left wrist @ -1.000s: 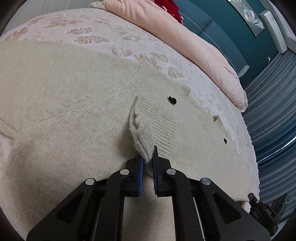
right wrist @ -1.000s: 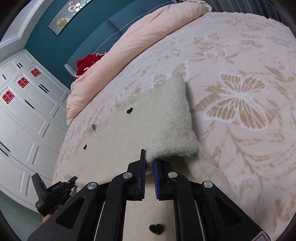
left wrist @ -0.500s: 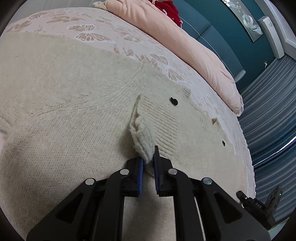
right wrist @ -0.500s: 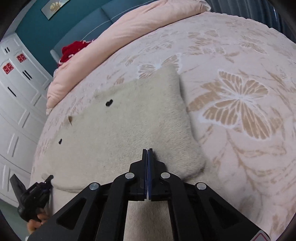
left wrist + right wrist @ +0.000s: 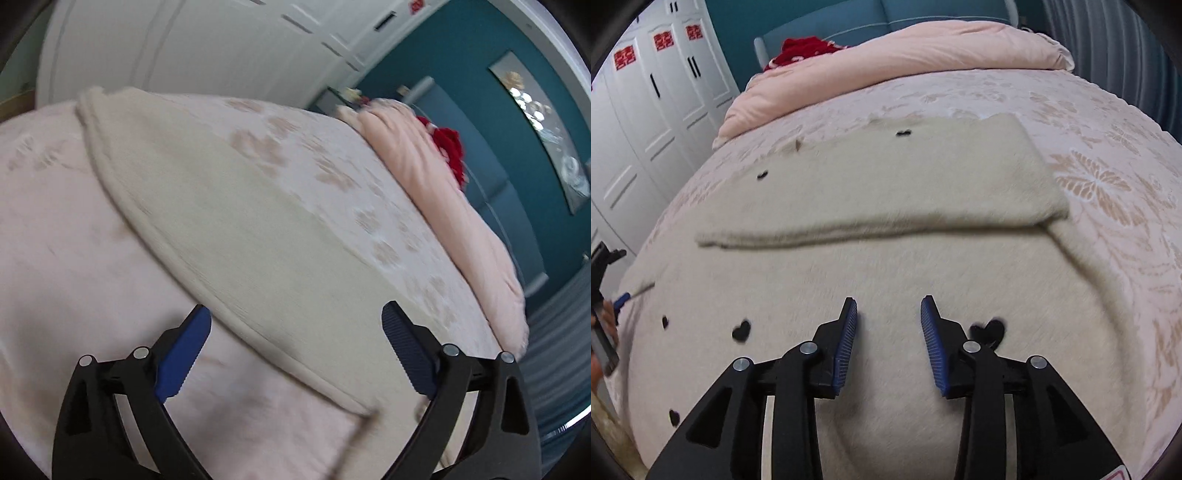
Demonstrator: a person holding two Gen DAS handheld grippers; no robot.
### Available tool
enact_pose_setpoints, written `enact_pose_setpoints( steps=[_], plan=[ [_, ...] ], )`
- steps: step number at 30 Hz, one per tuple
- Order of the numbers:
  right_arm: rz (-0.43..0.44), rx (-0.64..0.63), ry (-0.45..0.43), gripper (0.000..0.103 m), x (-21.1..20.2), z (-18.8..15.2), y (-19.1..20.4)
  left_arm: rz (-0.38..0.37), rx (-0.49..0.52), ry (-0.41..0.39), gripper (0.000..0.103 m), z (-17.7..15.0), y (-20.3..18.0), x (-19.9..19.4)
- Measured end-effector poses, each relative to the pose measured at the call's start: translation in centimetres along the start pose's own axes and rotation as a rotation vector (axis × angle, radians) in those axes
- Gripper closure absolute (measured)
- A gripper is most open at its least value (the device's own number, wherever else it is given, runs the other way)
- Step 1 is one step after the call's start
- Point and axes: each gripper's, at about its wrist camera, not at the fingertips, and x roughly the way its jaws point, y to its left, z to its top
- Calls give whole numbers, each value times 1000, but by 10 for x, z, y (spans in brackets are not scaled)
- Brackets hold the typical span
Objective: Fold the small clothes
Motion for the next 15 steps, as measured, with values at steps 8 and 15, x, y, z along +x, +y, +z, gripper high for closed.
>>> enact_pose_setpoints(
  steps=[8, 15],
  plan=[
    [-102, -157, -3, 33, 10, -12, 30, 175, -161, -133, 12, 102, 104, 18],
    [-98, -153, -1, 29, 11, -15, 29, -11, -26, -97, 88, 110, 45, 17]
  ],
)
